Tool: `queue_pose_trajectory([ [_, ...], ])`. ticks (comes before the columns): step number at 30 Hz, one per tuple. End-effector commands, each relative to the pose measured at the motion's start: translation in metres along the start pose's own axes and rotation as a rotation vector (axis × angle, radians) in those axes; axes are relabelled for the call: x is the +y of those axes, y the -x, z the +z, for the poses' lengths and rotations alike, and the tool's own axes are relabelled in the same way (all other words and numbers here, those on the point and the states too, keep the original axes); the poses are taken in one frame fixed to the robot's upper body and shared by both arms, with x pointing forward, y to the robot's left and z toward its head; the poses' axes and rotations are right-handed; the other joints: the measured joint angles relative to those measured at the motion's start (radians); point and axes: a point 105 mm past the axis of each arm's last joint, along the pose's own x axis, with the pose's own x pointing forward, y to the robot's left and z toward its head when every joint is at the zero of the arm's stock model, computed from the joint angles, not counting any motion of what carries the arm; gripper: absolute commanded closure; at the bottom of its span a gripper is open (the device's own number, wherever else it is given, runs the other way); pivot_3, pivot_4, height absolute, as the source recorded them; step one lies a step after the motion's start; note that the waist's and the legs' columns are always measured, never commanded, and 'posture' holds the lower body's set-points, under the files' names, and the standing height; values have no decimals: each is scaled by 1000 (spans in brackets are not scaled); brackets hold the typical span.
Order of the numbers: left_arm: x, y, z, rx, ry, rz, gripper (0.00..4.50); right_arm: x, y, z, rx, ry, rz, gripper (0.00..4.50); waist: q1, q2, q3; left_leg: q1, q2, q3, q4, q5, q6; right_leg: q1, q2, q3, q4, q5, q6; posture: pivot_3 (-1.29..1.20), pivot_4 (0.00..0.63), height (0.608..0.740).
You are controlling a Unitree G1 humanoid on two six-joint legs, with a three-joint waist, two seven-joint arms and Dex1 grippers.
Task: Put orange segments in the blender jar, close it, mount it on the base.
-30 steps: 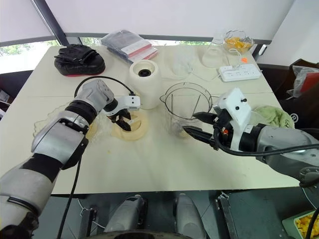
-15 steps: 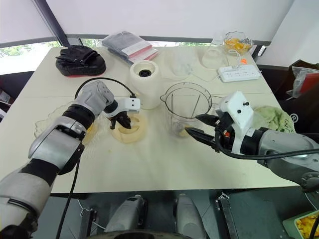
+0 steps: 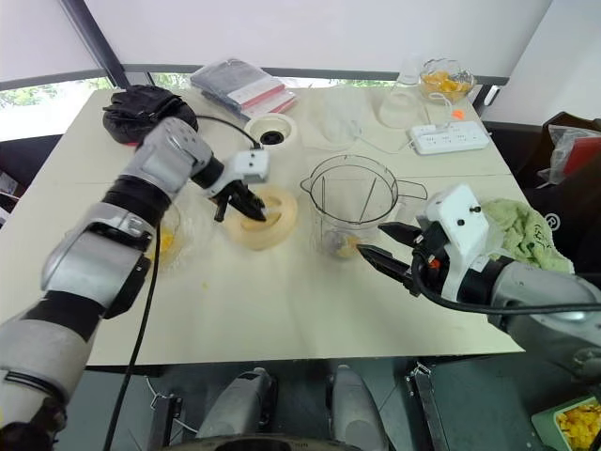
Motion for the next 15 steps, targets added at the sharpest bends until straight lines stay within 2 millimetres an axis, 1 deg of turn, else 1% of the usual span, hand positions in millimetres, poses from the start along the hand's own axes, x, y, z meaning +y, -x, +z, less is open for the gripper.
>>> queue_pose_trajectory([
  [1,-2,26,18,-68,-53,1,4278,4,6,9,-70,35,-41,2012,0,0,0,0,0,0,0,0,0,0,0,0,0,0,0,0,150,740],
  [2,-2,31,21,-81,-52,10,4278,3,6,7,-75,30,-63,2012,1,0,0,0,0,0,0,0,0,0,0,0,0,0,0,0,150,740],
  [4,-1,46,23,-90,-75,39,4278,1,7,1,-94,-5,-113,1497,2,0,0,0,0,0,0,0,0,0,0,0,0,0,0,0,150,740],
  [5,-1,52,24,-95,-79,49,4278,-3,8,-3,-93,-21,-149,1152,2,0,0,0,0,0,0,0,0,0,0,0,0,0,0,0,150,740],
  [7,1,64,27,-105,-83,73,4278,-9,8,-12,-89,-28,-217,138,3,0,0,0,0,0,1,0,0,0,0,0,0,0,0,0,150,740],
  [8,1,69,28,-111,-85,81,4278,-11,9,-15,-91,-29,-242,62,5,0,0,0,0,0,1,0,0,0,0,0,0,0,0,0,150,740],
  [10,10,86,32,-115,-111,143,4278,-26,8,-24,-100,-23,-366,62,6,-1,0,0,-1,0,1,0,0,0,0,0,0,0,0,0,150,740],
  [12,22,99,40,-122,-122,223,4278,-35,5,-34,-104,-42,-444,62,5,-1,0,0,-1,0,1,0,0,0,1,-2,0,0,0,0,150,740],
  [15,31,105,55,-147,-142,282,4278,-41,-1,-42,-128,-50,-500,62,2,-1,0,0,-2,1,1,0,0,0,2,-2,1,0,0,0,150,740],
])
